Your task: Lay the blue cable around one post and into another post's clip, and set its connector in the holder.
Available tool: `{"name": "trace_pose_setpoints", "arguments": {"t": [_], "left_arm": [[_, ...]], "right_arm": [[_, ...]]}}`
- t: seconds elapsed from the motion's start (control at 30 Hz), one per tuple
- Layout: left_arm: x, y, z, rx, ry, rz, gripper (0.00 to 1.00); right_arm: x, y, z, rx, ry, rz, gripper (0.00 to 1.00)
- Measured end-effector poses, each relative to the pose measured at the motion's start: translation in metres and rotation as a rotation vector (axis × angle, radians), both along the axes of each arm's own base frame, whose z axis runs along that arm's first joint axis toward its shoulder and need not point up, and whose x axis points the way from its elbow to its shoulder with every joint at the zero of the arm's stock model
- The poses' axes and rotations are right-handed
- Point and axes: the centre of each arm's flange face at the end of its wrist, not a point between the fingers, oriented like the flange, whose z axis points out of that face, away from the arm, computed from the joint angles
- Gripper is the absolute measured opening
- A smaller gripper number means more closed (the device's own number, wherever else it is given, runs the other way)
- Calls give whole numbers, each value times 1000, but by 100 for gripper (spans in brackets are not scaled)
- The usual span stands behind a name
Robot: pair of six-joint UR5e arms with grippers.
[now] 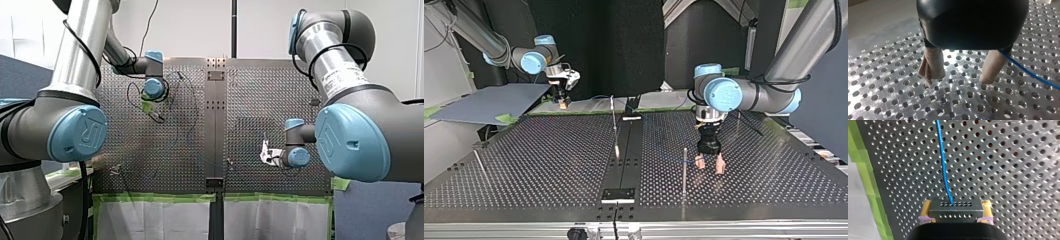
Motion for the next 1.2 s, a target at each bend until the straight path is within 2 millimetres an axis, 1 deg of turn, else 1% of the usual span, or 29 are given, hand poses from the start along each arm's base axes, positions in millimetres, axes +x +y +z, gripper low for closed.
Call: {"name": "trace_pose_setpoints", "arguments": {"t": [0.23,0.47,0.77,0.97,1.1,1.2], "left_arm": [[0,0,0,-1,0,-2,100],[0,0,0,-1,-1,-2,100],[1,1,1,-4,-2,-1,100],[1,1,0,-2,-2,-1,100],[0,0,0,0,-1,-3,100],[0,-1,0,0,-1,-4,100]], "right_arm": [[-8,3,30,2,-46,-49,0],[-15,-8,70,-33,-120,-79,0],[-27,-32,135,-86,-184,-157,0],[-31,-46,190,-143,-199,-184,0],[-39,-54,226,-182,-205,-212,0],[-45,-56,248,-199,-208,-225,0]]}}
